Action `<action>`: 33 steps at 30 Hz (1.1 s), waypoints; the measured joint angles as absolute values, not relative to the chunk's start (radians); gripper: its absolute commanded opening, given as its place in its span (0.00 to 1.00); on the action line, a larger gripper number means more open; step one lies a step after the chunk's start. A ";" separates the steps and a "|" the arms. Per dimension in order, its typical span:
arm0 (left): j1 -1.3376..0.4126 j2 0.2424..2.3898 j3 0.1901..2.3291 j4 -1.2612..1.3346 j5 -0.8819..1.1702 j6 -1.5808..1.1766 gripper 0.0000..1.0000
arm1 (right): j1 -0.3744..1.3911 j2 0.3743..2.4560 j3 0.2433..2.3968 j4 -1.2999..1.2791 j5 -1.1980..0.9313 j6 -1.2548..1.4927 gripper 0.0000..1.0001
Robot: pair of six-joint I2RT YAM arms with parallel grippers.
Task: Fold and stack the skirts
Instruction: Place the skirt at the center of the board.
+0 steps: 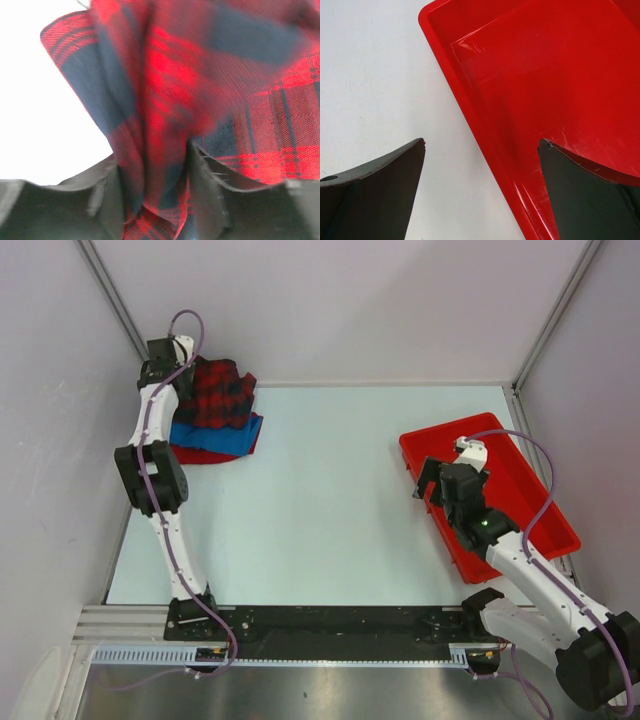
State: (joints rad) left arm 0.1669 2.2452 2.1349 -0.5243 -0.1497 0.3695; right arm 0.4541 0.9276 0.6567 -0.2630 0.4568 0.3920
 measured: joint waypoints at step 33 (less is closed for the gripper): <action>0.179 1.736 1.786 -0.513 -0.059 -0.482 1.00 | 0.454 0.865 0.657 -0.282 0.411 0.416 1.00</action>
